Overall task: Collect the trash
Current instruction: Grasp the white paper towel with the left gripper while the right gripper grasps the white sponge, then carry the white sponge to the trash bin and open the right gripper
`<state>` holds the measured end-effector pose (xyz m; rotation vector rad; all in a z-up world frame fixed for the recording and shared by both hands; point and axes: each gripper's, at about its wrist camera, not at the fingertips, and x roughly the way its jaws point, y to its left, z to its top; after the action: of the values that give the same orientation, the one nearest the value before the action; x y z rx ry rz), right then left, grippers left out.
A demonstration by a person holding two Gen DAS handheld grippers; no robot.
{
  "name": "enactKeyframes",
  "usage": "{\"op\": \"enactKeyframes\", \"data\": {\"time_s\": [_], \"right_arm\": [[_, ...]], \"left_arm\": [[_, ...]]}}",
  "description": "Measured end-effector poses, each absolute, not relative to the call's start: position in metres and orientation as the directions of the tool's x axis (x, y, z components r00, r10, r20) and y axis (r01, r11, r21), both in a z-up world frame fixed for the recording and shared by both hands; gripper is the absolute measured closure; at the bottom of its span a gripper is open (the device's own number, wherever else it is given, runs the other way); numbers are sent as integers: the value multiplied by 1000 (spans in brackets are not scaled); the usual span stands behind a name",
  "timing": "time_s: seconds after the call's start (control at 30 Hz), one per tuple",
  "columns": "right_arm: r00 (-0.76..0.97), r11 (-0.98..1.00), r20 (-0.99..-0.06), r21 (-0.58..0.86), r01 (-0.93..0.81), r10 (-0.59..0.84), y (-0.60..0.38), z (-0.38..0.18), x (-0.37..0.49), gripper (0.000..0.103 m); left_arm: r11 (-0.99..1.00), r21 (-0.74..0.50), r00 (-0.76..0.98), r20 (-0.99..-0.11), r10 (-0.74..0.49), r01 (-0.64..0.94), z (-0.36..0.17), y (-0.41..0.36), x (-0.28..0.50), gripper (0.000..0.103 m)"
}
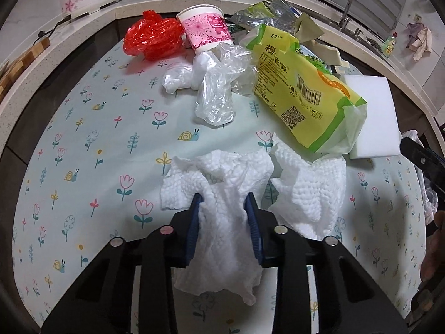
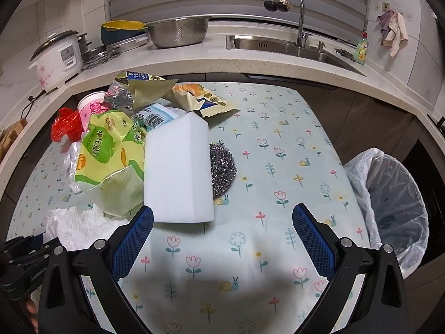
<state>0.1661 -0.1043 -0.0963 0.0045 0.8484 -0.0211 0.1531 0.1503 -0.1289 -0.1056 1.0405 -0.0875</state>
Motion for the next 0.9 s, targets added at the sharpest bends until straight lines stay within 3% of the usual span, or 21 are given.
{"op": "enactKeyframes", "data": {"time_s": [0.07, 0.3, 0.43, 0.53, 0.63, 0.9], "right_arm": [[656, 1000, -755, 11, 20, -5, -103, -101, 174, 7], [642, 998, -765, 62, -1, 48, -96, -113, 198, 9], [625, 995, -775, 99, -21, 90, -94, -119, 206, 23], [622, 989, -771, 138, -45, 136, -91, -116, 205, 46], [642, 988, -753, 144, -57, 147, -89, -107, 198, 62], [722, 983, -671, 169, -70, 167, -105, -60, 165, 62]], "left_arm": [[989, -143, 503, -853, -139, 32, -129, 151, 155, 84], [982, -181, 512, -840, -179, 46, -122, 154, 161, 89], [981, -189, 530, -828, -185, 47, -113, 155, 165, 89], [980, -191, 547, -816, -185, 46, -104, 156, 167, 89], [981, -189, 570, -801, -181, 45, -93, 156, 169, 89], [976, -192, 631, -746, -212, 100, -55, 135, 160, 89]]}}
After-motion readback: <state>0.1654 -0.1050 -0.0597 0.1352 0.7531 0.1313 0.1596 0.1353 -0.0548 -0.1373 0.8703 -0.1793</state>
